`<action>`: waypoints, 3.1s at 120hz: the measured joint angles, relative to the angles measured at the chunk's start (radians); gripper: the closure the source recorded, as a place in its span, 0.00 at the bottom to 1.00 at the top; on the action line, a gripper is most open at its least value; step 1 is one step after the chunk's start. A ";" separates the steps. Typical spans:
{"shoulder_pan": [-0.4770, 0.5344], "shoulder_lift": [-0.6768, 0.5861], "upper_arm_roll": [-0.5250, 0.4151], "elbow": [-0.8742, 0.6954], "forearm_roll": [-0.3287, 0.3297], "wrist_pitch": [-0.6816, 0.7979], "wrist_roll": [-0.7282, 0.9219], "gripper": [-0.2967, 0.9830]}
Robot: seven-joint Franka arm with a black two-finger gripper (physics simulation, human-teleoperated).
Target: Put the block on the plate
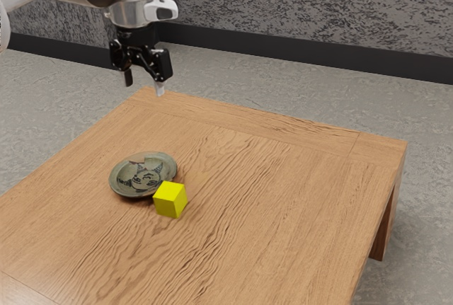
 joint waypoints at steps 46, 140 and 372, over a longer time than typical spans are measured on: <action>-0.004 0.027 0.040 -0.058 -0.073 0.031 -0.180 0.23; -0.034 0.152 0.092 -0.154 -0.224 0.239 -1.588 0.23; -0.053 0.117 0.079 -0.585 -0.158 0.737 -1.995 0.23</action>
